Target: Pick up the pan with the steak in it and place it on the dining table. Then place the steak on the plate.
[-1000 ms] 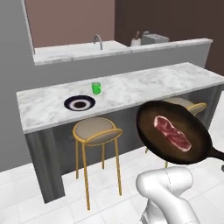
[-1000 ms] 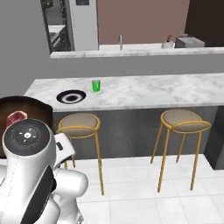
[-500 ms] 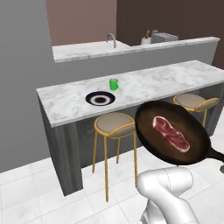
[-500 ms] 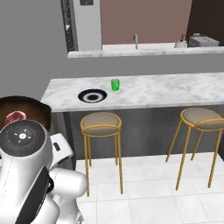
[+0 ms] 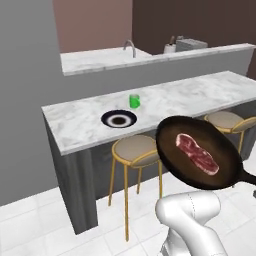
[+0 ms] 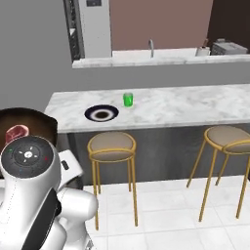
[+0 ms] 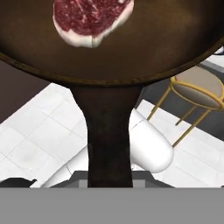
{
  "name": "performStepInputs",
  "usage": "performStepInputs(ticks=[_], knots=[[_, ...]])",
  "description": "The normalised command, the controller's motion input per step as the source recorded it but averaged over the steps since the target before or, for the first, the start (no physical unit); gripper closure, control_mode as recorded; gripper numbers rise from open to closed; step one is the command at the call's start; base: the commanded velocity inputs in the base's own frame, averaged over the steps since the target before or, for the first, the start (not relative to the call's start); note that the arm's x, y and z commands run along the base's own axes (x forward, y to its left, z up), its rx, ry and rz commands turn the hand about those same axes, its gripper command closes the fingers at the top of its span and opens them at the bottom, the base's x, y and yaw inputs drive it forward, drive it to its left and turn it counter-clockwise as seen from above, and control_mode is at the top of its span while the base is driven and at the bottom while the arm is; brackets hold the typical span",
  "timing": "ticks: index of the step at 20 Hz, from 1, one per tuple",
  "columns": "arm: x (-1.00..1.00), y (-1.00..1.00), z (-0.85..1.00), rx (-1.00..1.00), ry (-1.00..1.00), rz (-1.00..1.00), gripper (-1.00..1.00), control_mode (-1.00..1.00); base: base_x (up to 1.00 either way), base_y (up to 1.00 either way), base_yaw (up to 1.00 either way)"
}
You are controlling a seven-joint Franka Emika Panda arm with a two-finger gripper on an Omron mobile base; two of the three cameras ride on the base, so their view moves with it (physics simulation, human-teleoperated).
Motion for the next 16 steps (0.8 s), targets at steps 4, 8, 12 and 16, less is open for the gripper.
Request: performStepInputs(ticks=[4, 8, 12, 16], knots=[[0.0, 0.0, 0.0, 0.0, 0.0, 0.0, 1.0, 1.0, 0.85, 0.43, -0.06], [0.0, 0.0, 0.0, 0.0, 0.0, 0.0, 1.0, 1.0, 0.87, 0.55, -0.08], [0.0, 0.0, 0.0, 0.0, 0.0, 0.0, 1.0, 1.0, 0.69, 0.58, -0.09], [0.0, 0.0, 0.0, 0.0, 0.0, 0.0, 1.0, 1.0, 0.45, 0.42, -0.06]])
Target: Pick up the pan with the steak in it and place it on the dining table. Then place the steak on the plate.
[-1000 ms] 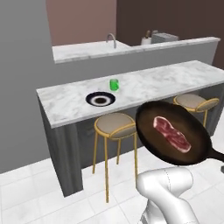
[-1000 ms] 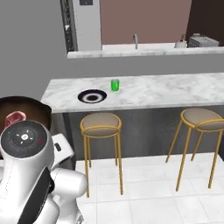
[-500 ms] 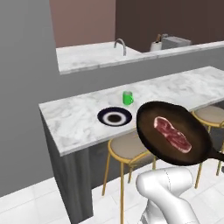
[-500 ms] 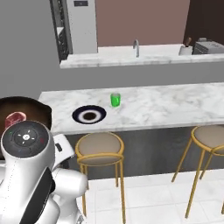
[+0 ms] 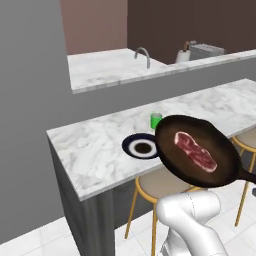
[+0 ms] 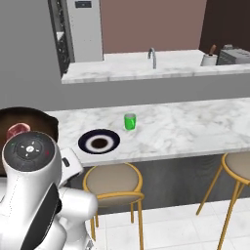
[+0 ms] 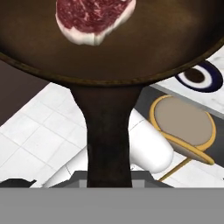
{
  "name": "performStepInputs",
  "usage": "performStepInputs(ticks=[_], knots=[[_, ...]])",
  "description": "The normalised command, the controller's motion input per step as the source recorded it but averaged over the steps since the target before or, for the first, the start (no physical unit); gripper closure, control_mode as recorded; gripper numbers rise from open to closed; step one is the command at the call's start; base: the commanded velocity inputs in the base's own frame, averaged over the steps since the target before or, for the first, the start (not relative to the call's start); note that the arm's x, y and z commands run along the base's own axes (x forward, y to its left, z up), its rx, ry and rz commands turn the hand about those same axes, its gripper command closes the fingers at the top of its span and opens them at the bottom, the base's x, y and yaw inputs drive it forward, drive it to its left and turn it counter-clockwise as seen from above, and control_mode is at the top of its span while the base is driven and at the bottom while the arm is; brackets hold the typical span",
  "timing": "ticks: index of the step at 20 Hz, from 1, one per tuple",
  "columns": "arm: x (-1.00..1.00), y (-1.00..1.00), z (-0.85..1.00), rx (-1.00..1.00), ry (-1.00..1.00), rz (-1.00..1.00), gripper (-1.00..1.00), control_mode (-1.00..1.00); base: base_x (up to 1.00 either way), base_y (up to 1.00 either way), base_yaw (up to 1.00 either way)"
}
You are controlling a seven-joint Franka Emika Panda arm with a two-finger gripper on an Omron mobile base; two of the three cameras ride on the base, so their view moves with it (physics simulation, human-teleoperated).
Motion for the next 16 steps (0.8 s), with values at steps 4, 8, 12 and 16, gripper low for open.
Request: performStepInputs(ticks=[4, 8, 12, 16], knots=[[0.0, 0.0, 0.0, 0.0, 0.0, 0.0, 1.0, 1.0, 0.15, 0.18, -0.02], [0.04, 0.04, -0.01, 0.0, 0.0, 0.0, 1.0, -1.0, 0.0, 0.0, 0.0], [0.55, 0.49, -0.21, 0.0, 0.0, -0.06, 1.0, -1.0, 0.0, 0.0, 0.0], [0.57, 0.6, -0.23, -0.02, 0.01, -0.09, 1.0, -1.0, 0.0, 0.0, 0.0]])
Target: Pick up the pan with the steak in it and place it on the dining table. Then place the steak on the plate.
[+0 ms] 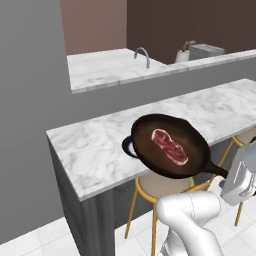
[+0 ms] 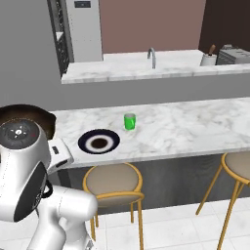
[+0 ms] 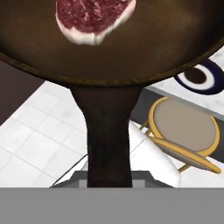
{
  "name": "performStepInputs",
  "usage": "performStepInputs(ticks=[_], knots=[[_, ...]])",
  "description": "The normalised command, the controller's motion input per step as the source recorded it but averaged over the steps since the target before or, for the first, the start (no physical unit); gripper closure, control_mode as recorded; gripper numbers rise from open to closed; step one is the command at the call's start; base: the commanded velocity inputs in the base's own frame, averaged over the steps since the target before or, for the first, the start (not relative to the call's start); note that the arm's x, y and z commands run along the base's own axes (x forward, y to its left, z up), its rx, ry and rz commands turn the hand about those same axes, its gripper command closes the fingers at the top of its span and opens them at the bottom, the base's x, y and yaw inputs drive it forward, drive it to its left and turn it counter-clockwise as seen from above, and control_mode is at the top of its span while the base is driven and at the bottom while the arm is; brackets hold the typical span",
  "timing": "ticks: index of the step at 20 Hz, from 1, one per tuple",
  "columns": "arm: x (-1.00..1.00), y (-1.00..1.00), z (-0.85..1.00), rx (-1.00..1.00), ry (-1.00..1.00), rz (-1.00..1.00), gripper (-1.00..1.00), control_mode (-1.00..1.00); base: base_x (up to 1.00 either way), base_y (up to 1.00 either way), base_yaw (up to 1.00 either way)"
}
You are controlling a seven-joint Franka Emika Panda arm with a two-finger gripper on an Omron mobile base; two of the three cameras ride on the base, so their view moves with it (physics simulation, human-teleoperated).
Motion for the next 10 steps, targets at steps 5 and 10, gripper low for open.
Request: performStepInputs(ticks=[5, 10], knots=[[0.29, 0.45, -0.13, -0.04, 0.02, -0.09, 1.0, -1.0, 0.0, 0.0, 0.0], [0.08, 0.28, -0.05, -0.04, 0.02, -0.06, 1.0, -1.0, 0.0, 0.0, 0.0]])
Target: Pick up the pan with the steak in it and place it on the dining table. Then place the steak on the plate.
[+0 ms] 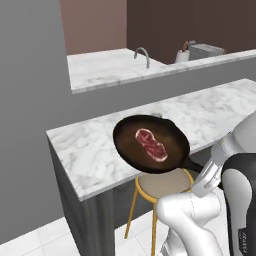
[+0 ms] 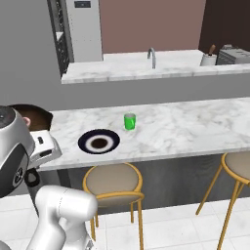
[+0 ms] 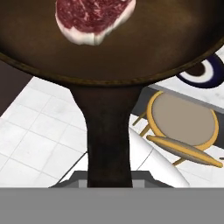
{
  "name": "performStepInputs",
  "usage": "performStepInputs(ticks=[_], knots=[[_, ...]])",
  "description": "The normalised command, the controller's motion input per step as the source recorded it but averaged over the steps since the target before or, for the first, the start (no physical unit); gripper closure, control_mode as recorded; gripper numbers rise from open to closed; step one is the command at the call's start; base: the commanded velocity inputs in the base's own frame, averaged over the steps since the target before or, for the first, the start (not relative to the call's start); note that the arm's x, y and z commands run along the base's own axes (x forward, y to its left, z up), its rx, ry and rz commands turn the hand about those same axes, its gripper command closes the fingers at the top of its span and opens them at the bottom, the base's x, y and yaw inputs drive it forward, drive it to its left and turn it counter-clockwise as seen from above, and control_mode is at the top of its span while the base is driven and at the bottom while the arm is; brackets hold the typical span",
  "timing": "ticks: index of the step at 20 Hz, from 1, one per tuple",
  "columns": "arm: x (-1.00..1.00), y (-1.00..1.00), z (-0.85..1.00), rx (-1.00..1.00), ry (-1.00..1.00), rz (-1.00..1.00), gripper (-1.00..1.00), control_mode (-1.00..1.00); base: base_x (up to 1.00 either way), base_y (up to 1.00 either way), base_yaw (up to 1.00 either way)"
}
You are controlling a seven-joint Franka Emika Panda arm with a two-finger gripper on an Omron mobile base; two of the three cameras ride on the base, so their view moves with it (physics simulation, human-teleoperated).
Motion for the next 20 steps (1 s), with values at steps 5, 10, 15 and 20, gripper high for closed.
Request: performStepInputs(ticks=[5, 10, 15, 20], knots=[[-0.05, 0.05, -0.01, 0.0, 0.0, 0.0, 1.0, -1.0, 0.0, 0.0, 0.0], [0.0, 0.17, -0.2, 0.0, 0.04, 0.0, 1.0, -1.0, 0.0, 0.0, 0.0], [0.0, 0.11, -0.3, 0.0, 0.04, 0.0, 1.0, -1.0, 0.0, 0.0, 0.0], [0.0, 0.13, -0.35, 0.0, 0.07, 0.0, 1.0, -1.0, 0.0, 0.0, 0.0]])
